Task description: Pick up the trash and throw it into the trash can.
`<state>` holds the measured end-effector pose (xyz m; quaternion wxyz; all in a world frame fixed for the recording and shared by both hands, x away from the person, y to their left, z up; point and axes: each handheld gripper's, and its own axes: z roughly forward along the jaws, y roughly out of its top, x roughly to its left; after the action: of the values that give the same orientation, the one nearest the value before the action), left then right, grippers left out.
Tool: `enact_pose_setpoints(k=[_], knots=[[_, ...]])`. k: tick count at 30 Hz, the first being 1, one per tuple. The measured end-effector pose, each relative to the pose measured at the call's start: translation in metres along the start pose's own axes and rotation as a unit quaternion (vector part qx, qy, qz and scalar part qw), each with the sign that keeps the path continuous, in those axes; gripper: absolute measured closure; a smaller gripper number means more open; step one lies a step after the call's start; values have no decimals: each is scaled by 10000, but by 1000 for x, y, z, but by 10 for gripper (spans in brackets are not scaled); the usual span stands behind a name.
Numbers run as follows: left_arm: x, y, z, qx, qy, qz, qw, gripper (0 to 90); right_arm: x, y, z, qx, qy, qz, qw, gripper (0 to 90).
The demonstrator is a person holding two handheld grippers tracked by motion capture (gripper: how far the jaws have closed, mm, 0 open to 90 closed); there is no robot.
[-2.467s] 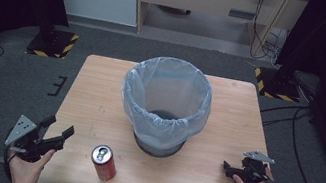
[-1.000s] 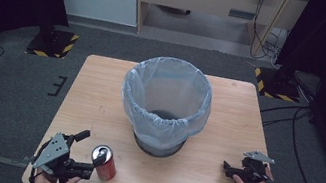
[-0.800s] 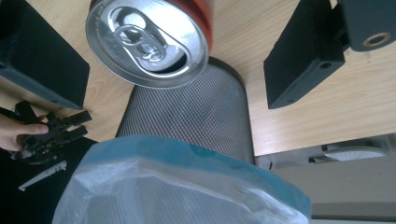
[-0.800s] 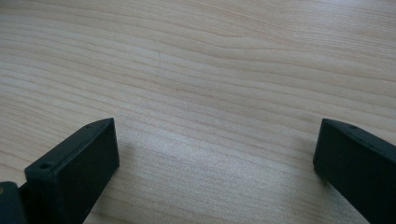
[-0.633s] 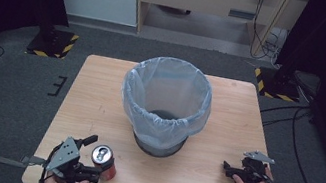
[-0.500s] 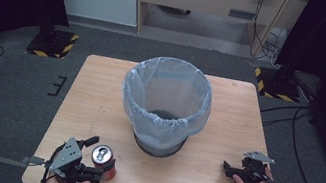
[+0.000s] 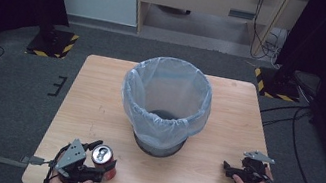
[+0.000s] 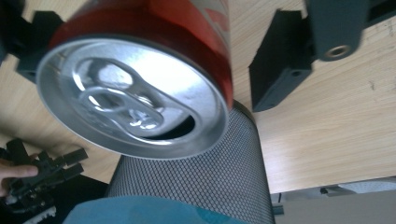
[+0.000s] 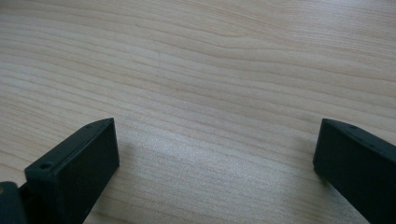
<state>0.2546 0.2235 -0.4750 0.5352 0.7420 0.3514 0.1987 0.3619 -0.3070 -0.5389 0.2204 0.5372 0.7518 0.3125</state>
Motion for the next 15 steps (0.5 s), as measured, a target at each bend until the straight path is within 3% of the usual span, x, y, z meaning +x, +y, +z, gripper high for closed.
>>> enact_pose_setpoints(k=[3,6,15], knots=[[-1,0,0,-1,-110,8,9999,260,0,0,0,0,0,0,10000,4],[-2,0,-1,-4,-91,57,9999,315,0,0,0,0,0,0,10000,4],[-2,3,-5,-146,78,104,9998,327,0,0,0,0,0,-1,10000,4]])
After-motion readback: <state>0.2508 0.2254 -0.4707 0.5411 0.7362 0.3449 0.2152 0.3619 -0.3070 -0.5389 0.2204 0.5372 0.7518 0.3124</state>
